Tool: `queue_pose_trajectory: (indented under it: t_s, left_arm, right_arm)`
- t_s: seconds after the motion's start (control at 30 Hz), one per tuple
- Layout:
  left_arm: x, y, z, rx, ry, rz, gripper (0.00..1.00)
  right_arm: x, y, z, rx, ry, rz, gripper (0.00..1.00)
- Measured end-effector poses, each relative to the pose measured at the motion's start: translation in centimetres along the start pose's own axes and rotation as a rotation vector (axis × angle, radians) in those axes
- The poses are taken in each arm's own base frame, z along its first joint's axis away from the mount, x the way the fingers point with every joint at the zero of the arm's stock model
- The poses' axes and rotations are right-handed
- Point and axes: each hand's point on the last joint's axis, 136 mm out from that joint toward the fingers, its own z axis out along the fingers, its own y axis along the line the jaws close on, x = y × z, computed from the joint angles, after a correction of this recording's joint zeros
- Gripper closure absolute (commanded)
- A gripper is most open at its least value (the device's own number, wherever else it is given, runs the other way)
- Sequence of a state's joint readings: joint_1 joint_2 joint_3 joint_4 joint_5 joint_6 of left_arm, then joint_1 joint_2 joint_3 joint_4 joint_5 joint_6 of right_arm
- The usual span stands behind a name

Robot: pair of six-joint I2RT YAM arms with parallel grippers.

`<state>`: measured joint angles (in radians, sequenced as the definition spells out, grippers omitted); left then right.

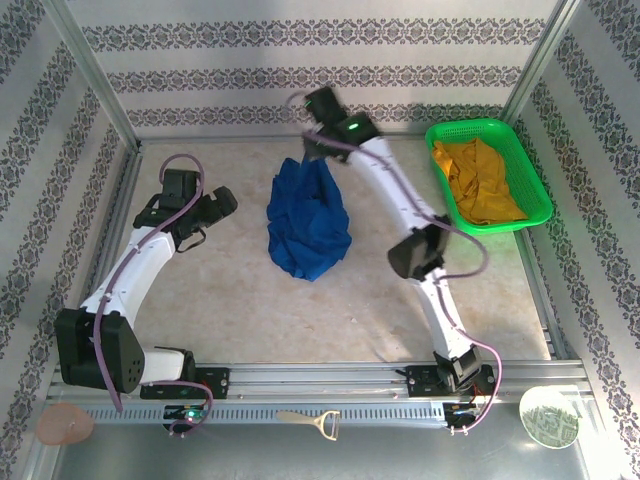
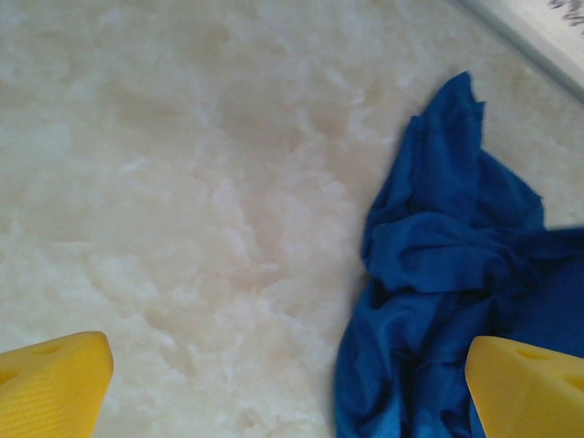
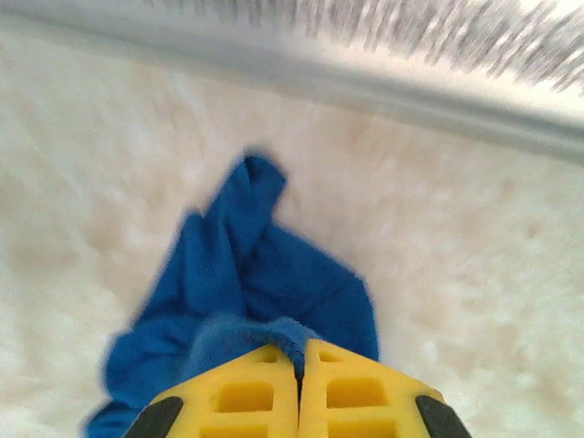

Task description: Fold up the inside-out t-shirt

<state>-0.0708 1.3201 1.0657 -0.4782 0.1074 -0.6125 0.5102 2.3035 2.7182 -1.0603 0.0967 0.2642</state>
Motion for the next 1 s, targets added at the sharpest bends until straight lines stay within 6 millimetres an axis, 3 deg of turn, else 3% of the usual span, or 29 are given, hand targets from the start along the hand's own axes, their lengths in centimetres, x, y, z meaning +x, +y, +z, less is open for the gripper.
queue_pose_trajectory:
  t_s: [0.03, 0.1, 0.17, 0.23, 0.3, 0.37, 0.43, 0.47, 0.53, 0.6, 0.67, 0.73, 0.77, 0.83, 1.0]
  left_arm:
    - [-0.5, -0.5, -0.1, 0.016, -0.009, 0.009, 0.01]
    - [-1.4, -1.7, -0.3, 0.057, -0.025, 0.021, 0.01]
    - [-2.2, -2.9, -0.2, 0.105, -0.032, 0.028, 0.01]
    - [-2.5, -4.2, 0.2, 0.152, -0.027, 0.032, 0.01]
    - [-2.6, -5.3, 1.1, 0.189, -0.011, 0.038, 0.01]
    - [-2.2, -6.5, 2.4, 0.21, 0.019, 0.046, 0.01]
    - [-1.6, -8.0, 3.9, 0.228, 0.057, 0.061, 0.01]
    - [-1.3, -8.9, 4.7, 0.236, 0.077, 0.072, 0.01]
    - [-0.9, -10.4, 6.4, 0.243, 0.108, 0.089, 0.01]
    - [-0.6, -11.9, 8.2, 0.244, 0.138, 0.102, 0.01]
    - [-0.3, -12.9, 9.8, 0.24, 0.167, 0.112, 0.01]
    - [0.2, -13.9, 11.5, 0.232, 0.197, 0.119, 0.01]
    - [0.6, -14.5, 12.5, 0.228, 0.216, 0.125, 0.01]
    - [1.3, -15.6, 14.2, 0.225, 0.246, 0.14, 0.01]
    - [3.9, -19.5, 18.6, 0.232, 0.314, 0.196, 0.0]
  right_arm:
    - [-2.1, -0.7, -3.1, -0.034, -0.06, 0.041, 1.0]
    - [-6.4, -2.7, -11.3, -0.112, -0.212, 0.128, 1.0]
    - [-8.7, -4.5, -18.4, -0.168, -0.337, 0.189, 1.0]
    - [-9.3, -5.3, -23.8, -0.215, -0.419, 0.224, 1.0]
    - [-8.3, -5.1, -26.9, -0.26, -0.445, 0.243, 1.0]
    - [-6.4, -5.2, -27.3, -0.279, -0.42, 0.262, 1.0]
    - [-3.1, -5.9, -25.6, -0.274, -0.352, 0.299, 1.0]
    - [-0.9, -6.5, -23.9, -0.257, -0.298, 0.327, 1.0]
    - [4.2, -8.2, -20.0, -0.201, -0.175, 0.389, 1.0]
    - [11.3, -10.3, -15.9, -0.106, -0.013, 0.469, 1.0]
    - [17.9, -11.8, -13.8, -0.024, 0.117, 0.532, 1.0]
    - [23.0, -12.8, -13.6, 0.034, 0.198, 0.584, 1.0]
    - [24.4, -13.0, -13.9, 0.05, 0.211, 0.601, 1.0]
    - [25.4, -13.0, -14.9, 0.054, 0.193, 0.621, 1.0]
    - [24.0, -13.2, -16.1, 0.046, 0.106, 0.624, 1.0]
